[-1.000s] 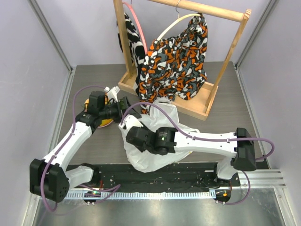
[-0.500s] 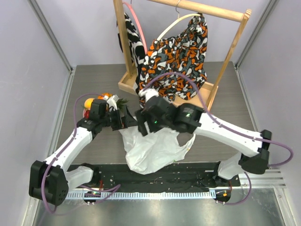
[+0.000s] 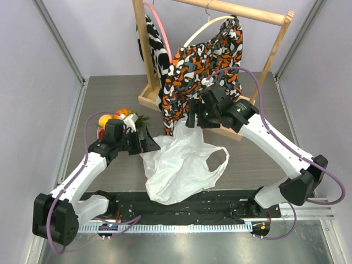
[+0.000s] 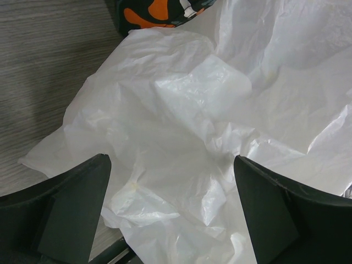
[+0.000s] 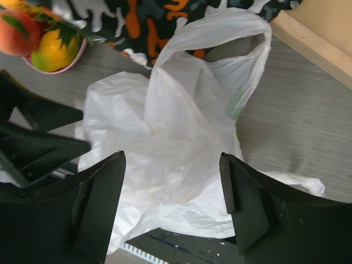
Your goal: Place the fruits into the plastic bag
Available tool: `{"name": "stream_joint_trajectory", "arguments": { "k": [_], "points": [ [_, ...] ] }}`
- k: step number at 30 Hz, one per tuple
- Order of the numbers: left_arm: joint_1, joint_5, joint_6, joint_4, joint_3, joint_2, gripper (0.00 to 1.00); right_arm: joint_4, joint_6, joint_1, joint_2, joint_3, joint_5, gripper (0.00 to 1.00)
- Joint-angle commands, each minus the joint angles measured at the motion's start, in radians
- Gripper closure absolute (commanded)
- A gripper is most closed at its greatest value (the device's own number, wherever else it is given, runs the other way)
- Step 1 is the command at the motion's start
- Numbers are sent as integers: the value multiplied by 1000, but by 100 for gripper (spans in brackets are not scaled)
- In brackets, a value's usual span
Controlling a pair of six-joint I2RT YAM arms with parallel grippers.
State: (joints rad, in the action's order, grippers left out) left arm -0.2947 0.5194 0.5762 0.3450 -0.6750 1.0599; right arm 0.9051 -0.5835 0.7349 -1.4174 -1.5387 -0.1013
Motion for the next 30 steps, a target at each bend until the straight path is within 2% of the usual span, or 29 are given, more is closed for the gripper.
{"name": "stream_joint_trajectory", "arguments": {
  "k": [1, 6, 12, 15, 22, 25, 27, 28, 30],
  "points": [
    [-4, -10, -26, 14, 3, -37, 0, -40, 94, -60, -28, 6, 22, 23],
    [-4, -16, -35, 29, 2, -44, 0, -95, 151, -130, -23, 41, 80, 23],
    [-4, -22, -38, 34, 0, -52, 0, -178, 203, -149, -40, 89, 308, 23],
    [-4, -27, -36, 35, 2, -52, 0, -215, 200, -154, -40, 124, 365, 23],
    [-4, -35, -42, 57, -15, -60, 0, -256, 221, -152, -61, 190, 345, 30],
    [-4, -41, -41, 78, -40, -70, 0, -268, 229, -154, -57, 164, 348, 58],
    [-4, -44, -21, 87, -70, -78, 0, -256, 244, -154, -42, 125, 339, 86],
    [-4, -47, -12, 92, -86, -81, 0, -244, 254, -154, -35, 105, 330, 93],
    [-4, -53, 19, 101, -144, -84, 0, -183, 289, -152, -17, 19, 289, 99]
  ]
}}
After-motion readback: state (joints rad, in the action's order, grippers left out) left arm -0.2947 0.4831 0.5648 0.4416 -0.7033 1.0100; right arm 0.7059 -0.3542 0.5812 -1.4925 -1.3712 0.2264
